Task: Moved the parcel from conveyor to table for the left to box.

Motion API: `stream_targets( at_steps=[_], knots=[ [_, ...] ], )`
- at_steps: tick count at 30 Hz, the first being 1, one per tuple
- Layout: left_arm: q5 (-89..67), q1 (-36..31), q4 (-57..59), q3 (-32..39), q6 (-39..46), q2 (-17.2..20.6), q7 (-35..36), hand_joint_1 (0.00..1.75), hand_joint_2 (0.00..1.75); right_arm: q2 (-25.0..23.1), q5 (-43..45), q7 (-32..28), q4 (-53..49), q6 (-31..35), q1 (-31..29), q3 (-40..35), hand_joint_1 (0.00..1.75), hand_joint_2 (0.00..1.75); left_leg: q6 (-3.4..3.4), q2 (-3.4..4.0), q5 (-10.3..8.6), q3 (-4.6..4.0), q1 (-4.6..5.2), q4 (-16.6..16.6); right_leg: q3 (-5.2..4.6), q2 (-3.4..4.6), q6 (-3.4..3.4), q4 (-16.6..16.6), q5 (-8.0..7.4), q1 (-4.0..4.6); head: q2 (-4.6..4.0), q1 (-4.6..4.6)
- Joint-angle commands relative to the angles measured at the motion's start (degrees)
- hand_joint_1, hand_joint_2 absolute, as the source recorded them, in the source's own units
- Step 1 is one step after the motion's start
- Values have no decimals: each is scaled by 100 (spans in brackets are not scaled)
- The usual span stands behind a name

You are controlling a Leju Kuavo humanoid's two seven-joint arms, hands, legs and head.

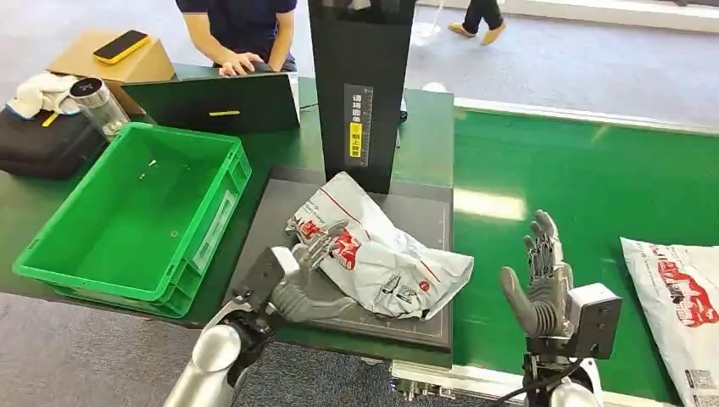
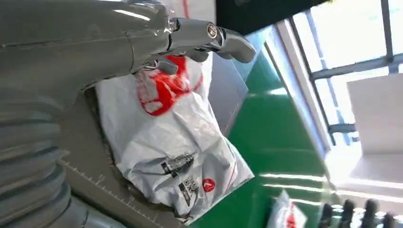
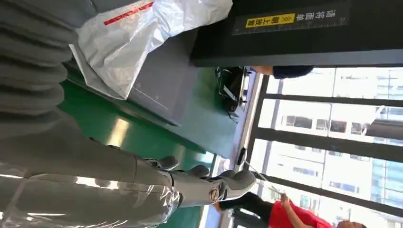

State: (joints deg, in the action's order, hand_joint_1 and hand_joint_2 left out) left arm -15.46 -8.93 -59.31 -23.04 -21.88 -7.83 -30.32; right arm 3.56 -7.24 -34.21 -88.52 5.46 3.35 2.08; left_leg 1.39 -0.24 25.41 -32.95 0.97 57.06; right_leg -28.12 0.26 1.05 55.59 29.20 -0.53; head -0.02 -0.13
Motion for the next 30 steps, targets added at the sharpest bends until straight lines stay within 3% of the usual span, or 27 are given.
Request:
stream_targets(
  at_steps=[1,4,10,17,24,25,26,27,30],
  knots=[
    [-1463,-1659,2268,-1751,1044,-583,275,0,175,-603,-81,-31,561,-51,-263,403,0,175,-18,-31,-13,8,-4,-11,18,-34,-4,-12,-3,2,-2,2],
    [-2384,-2028,2871,-2290,2052,-835,864,0,175,-704,-160,6,523,-52,-212,468,0,175,-9,-16,-7,8,-2,-5,19,-20,0,-9,-4,1,-2,0],
    [-3386,-2463,3729,-2788,2633,-1157,2134,0,175,-846,-307,1,571,-77,-209,559,0,175,-14,-10,-3,15,-1,-7,25,-14,-2,-12,-2,-1,-2,0],
    [-3846,-2531,4315,-2802,1945,-1117,3652,0,175,-1044,-519,37,627,-127,-278,695,0,175,-11,5,-2,12,-1,-5,15,2,-2,-8,-5,2,-2,2],
    [-3963,-2473,4359,-2625,1673,-970,4084,2,175,-1053,-554,55,719,-171,-313,725,0,175,-17,19,-3,28,-3,-17,24,15,-4,-12,-8,4,-2,0],
    [-3965,-2467,4369,-2619,1665,-955,4083,35,175,-1053,-554,55,725,-171,-314,723,0,175,-13,19,-4,24,-3,-14,21,16,-3,-10,-9,4,-2,2],
    [-3965,-2463,4373,-2617,1667,-945,4084,35,175,-1054,-554,55,728,-171,-314,722,0,175,-8,17,-1,23,-2,-9,21,15,-1,-5,-6,4,0,0],
    [-3965,-2463,4373,-2617,1667,-945,4084,175,175,-1054,-554,55,728,-171,-314,722,0,175,-14,24,-3,29,-3,-15,24,20,-3,-10,-10,5,0,0],
    [-4015,-2426,4345,-2512,1732,-933,4114,175,175,-1019,-540,34,829,-149,-354,658,0,175,-12,23,-3,37,-3,-13,33,20,-3,-8,-10,5,0,0]
  ],
)
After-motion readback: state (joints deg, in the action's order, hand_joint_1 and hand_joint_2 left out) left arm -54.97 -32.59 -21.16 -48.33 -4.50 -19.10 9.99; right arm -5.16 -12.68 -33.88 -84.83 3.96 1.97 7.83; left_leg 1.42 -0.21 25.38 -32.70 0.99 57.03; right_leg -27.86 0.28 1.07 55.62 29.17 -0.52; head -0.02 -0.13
